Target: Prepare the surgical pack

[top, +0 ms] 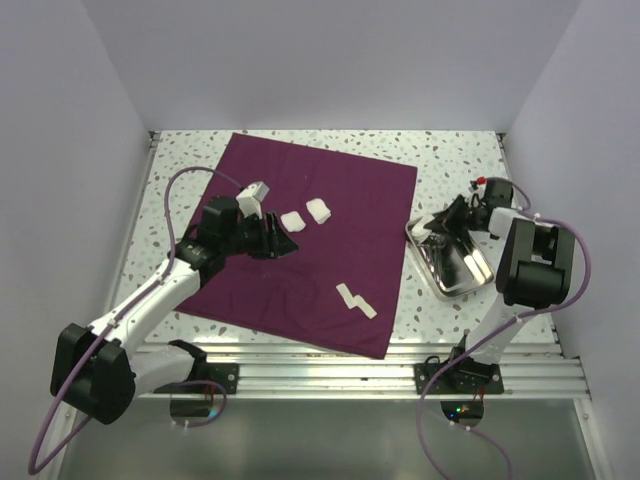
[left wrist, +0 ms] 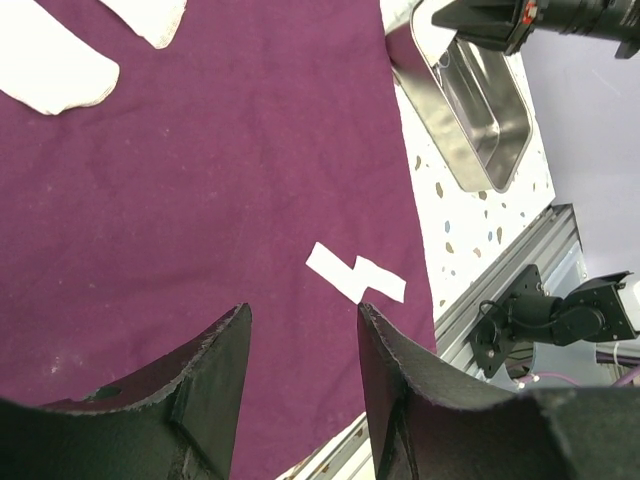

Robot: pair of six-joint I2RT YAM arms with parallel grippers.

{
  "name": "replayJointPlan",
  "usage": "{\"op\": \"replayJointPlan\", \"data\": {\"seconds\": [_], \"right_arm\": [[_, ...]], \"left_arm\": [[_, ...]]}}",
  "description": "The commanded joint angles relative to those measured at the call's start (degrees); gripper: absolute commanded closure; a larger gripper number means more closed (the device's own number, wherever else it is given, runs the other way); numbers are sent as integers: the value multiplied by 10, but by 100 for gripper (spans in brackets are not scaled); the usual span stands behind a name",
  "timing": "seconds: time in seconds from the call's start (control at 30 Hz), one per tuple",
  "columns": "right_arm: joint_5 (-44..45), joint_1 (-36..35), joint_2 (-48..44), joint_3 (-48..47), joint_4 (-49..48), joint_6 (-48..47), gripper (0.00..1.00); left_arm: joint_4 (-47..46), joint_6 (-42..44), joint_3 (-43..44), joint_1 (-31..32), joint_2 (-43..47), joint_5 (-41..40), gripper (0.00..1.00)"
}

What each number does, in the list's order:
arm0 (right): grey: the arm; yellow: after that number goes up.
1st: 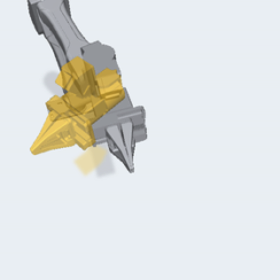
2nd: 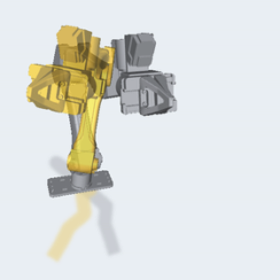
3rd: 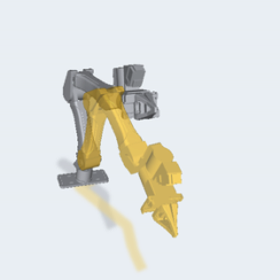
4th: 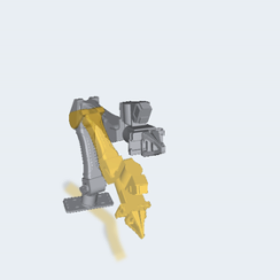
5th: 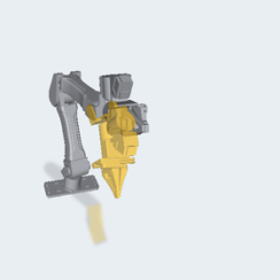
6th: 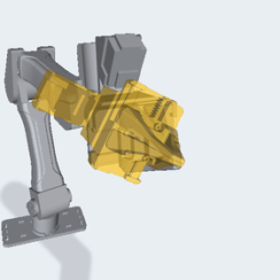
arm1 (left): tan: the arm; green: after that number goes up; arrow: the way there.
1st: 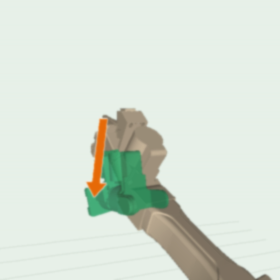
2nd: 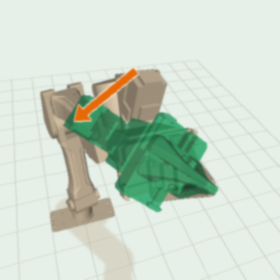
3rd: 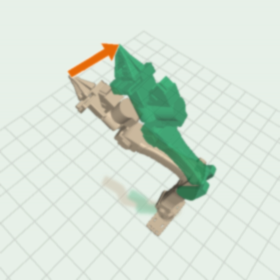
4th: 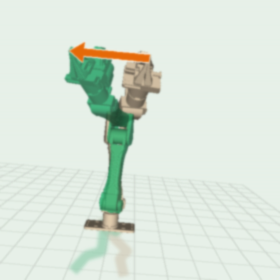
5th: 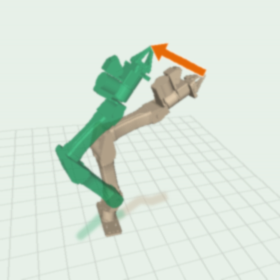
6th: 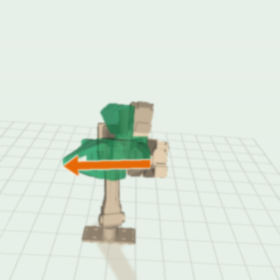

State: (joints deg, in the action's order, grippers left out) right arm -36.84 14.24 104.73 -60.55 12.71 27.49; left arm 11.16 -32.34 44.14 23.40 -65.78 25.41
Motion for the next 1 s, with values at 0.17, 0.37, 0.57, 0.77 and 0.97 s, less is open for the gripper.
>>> {"op": "replayJointPlan", "data": {"seconds": [0.17, 0.37, 0.57, 0.77, 0.97], "right_arm": [[23, 2, -29, 46, -32, 6, 100], [62, 2, -36, 40, -8, -1, 85], [101, 1, -69, 31, 30, -16, 47], [146, -2, -108, 9, 93, -31, 42], [204, -5, -152, -10, 168, -54, 39]], "left_arm": [[-18, 8, 8, 2, -2, 0, 50], [6, 1, 19, 2, -19, -30, 48], [9, -16, 31, 2, -35, -56, 45], [26, -28, 78, 2, -68, -94, 43], [32, -54, 118, 2, -123, -128, 42]]}}
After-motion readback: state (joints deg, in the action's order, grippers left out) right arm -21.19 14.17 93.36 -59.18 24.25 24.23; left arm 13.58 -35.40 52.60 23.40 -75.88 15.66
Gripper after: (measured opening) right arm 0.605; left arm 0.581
